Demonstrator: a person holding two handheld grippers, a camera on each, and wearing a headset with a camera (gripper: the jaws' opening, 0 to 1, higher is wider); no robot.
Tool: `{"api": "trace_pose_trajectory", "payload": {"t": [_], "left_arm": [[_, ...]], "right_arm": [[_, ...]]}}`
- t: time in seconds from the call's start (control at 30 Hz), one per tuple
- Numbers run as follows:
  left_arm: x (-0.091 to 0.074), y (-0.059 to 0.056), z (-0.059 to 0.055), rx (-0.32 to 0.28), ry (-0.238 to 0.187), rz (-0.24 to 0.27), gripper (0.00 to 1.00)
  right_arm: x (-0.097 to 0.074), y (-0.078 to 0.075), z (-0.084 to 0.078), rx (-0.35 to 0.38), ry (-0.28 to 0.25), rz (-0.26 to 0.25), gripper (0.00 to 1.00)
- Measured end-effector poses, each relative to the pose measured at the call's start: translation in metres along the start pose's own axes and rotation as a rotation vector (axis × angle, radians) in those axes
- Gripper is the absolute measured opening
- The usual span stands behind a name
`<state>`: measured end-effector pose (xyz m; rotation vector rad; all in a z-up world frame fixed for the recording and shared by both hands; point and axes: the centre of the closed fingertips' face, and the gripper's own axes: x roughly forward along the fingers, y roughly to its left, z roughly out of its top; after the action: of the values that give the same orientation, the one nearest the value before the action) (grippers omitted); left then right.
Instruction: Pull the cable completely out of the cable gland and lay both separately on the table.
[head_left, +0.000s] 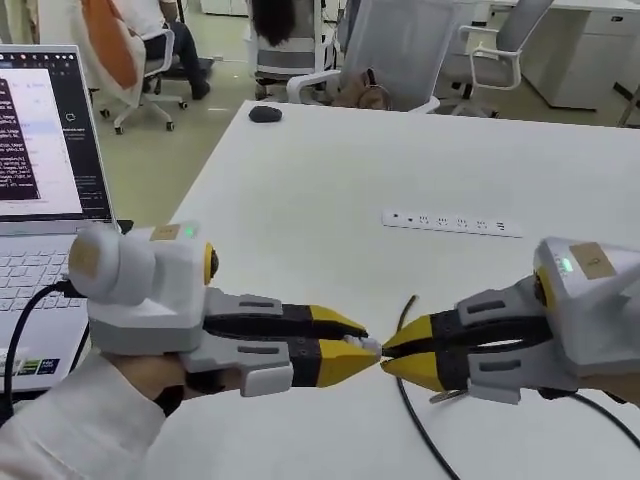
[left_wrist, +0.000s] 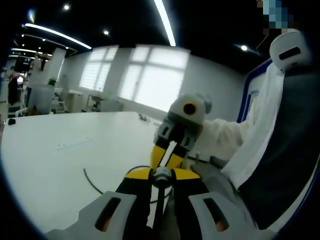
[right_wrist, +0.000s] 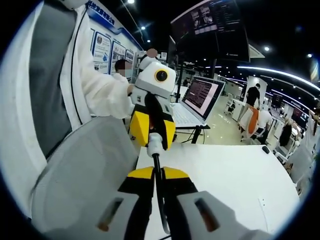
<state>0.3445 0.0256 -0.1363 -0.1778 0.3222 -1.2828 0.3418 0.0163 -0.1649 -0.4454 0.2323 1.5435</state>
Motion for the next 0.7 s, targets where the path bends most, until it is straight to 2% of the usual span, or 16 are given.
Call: {"api": "trace_pose_trajectory", "payload": {"t": [0.1, 0.2, 0.23, 0.7], "left_arm": [[-0.004, 0.002, 0.002, -0.008, -0.012, 0.007, 0.17], [-0.009, 0.005, 0.009, -0.041, -0.060, 0.014, 0.17], [-0.011, 0.006, 0.009, -0.045, -0.064, 0.018, 0.17], [-0.020, 0.010, 0.007, -0.045, -0.069, 0.051, 0.17]], "right_arm": [[-0.003, -0.002, -0.004, 0.006, 0.007, -0.010, 0.04], [-0.007, -0.002, -0.013, 0.010, 0.039, -0.022, 0.03], [-0.008, -0.003, -0.016, 0.011, 0.048, -0.026, 0.03], [-0.019, -0.008, -0.033, 0.055, 0.076, -0.073, 0.04]]}}
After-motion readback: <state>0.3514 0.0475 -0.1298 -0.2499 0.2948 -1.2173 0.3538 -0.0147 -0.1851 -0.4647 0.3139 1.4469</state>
